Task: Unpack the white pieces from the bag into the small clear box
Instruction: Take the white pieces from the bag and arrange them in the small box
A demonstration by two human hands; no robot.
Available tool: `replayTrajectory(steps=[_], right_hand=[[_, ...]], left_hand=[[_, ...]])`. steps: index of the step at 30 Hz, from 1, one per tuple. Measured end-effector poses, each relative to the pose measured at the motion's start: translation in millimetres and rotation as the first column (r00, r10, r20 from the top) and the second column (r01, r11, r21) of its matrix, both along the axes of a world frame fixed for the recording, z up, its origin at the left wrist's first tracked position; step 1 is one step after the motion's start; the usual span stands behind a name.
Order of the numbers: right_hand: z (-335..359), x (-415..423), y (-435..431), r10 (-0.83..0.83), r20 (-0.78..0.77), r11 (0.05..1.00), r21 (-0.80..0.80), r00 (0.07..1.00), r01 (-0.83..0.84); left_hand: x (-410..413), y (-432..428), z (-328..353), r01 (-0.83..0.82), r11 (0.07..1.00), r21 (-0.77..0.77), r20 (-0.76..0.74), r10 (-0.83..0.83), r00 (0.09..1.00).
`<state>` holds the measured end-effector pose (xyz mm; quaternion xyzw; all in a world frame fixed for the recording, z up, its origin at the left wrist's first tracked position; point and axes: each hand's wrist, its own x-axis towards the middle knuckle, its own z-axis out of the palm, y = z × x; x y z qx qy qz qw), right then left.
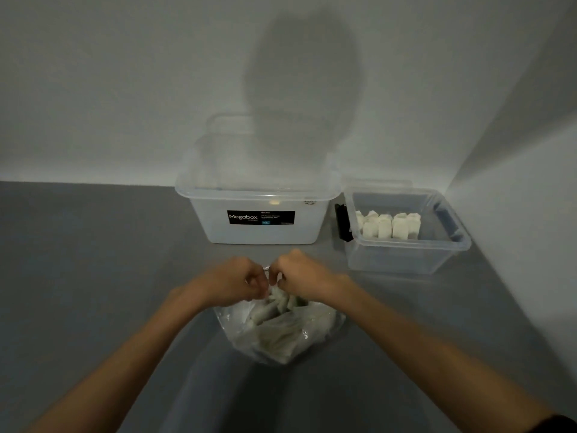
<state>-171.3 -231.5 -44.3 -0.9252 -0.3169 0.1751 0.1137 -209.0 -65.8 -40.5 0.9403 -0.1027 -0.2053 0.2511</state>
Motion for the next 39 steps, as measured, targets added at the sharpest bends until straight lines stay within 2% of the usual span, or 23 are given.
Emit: replayTrajectory(steps=[5,11,18,22,25,29,34,39], right_hand=[[-22.3,-8.4,6.9,0.043,0.111,0.985,-0.169,0.993,-0.024],[-29.0,-13.1,4.2,0.034,0.192,0.989,-0.149,0.981,-0.005],[-29.5,-12.9,-7.9,-0.122,0.145,0.992,0.044,0.982,0.116],[-13.4,-14.9,-17.1,-0.166,0.09,0.958,0.252,0.982,0.138],[8.8,-20.1,-25.7,-0.184,0.021,0.895,0.417,0.983,0.159],[35.1,-27.9,-36.7,-0.171,-0.169,0.757,0.607,0.971,0.24],[44.6,-30.6,-44.0,-0.14,-0.335,0.599,0.72,0.932,0.349],[48.6,-32.4,-49.4,-0.098,-0.464,0.485,0.75,0.881,0.449]], left_hand=[[-7.1,1.2,-15.0,0.003,1.0,0.006,0.014,-0.003,1.0],[-12.5,5.4,-17.7,-0.006,0.998,-0.068,0.067,0.011,0.998],[-13.6,11.5,-19.4,-0.024,0.986,-0.163,0.087,0.039,0.995],[-12.3,11.4,-14.3,-0.056,0.967,-0.248,0.147,0.094,0.985],[-10.0,9.4,-8.3,-0.086,0.931,-0.354,0.163,0.152,0.975],[-9.6,5.4,1.9,-0.094,0.836,-0.541,0.011,0.119,0.993],[-14.0,-6.4,12.9,-0.16,0.713,-0.683,-0.132,0.095,0.987],[-15.3,-13.5,17.1,-0.238,0.634,-0.735,-0.17,0.167,0.971]])
